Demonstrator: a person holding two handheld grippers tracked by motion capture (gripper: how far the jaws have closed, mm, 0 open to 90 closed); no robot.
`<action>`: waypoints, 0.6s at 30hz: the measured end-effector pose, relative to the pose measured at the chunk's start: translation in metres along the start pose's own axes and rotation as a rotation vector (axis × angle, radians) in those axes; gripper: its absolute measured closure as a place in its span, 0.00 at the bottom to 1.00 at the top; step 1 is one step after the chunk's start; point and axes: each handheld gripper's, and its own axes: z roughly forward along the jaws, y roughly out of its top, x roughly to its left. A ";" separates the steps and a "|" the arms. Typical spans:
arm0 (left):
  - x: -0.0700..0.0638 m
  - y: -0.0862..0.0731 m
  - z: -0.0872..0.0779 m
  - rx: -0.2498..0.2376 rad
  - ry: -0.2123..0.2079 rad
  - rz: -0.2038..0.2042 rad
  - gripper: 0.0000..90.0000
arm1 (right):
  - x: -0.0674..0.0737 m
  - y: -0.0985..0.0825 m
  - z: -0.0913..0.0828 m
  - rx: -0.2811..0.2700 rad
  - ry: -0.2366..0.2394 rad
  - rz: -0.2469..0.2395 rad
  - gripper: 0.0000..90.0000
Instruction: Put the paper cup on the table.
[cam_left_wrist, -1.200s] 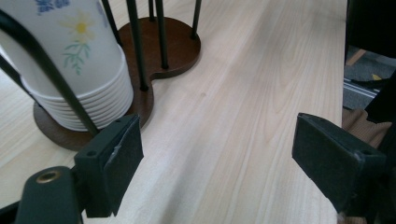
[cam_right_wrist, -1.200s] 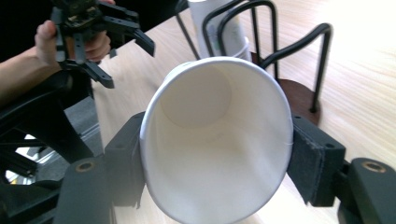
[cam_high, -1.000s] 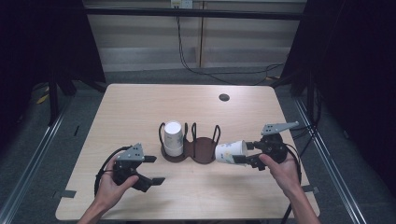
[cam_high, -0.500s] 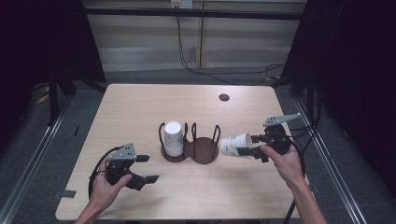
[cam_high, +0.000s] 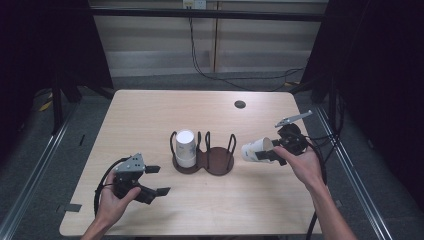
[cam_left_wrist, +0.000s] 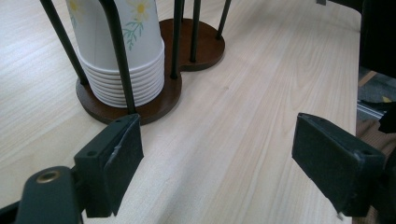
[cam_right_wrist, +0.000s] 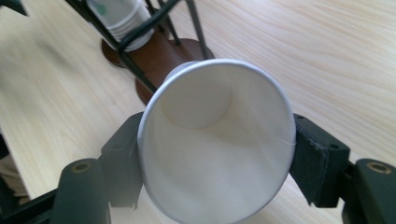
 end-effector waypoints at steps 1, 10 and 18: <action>0.000 0.000 0.000 0.005 0.004 0.003 0.19 | -0.001 0.001 0.001 0.008 -0.009 -0.004 0.32; 0.000 0.000 0.002 0.022 -0.006 0.010 0.19 | -0.004 0.012 0.009 0.094 -0.075 -0.014 0.31; 0.001 0.000 0.002 0.028 0.014 -0.004 0.21 | -0.004 0.026 0.018 0.175 -0.119 -0.028 0.31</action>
